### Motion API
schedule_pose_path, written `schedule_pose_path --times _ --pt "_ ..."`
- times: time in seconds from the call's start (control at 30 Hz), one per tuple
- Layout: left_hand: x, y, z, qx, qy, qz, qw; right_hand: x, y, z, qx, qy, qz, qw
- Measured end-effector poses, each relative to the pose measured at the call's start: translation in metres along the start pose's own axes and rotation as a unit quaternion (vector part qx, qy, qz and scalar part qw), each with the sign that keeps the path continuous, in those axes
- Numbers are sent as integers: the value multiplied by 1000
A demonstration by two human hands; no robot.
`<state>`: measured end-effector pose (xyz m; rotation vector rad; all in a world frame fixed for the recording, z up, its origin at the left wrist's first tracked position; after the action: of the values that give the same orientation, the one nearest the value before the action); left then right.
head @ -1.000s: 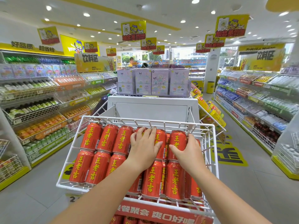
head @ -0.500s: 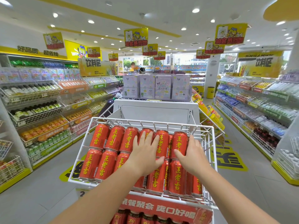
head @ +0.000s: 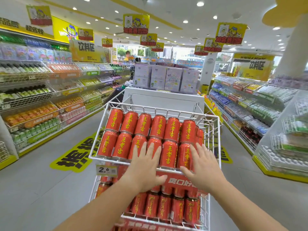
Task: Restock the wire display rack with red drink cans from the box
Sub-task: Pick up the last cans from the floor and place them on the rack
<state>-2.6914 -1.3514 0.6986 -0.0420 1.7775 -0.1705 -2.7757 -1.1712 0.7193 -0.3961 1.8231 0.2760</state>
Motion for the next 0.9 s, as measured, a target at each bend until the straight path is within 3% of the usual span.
schedule_pose_path --times 0.47,0.9 --pt "85 103 88 62 -69 11 996 77 49 149 -10 -59 22 998" --pt "273 233 116 120 -225 39 966 271 150 277 20 -246 10 969"
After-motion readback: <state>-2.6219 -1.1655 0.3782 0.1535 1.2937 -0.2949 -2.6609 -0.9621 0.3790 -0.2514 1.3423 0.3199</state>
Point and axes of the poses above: each hand's wrist, its own z-axis away from the middle knuckle, its own x-axis out of the palm, y = z × x, the point moved 7 cm from there along -z, towards the middle knuckle, and after that the axes turned 10 degrees about x, right-handed, at the moved point
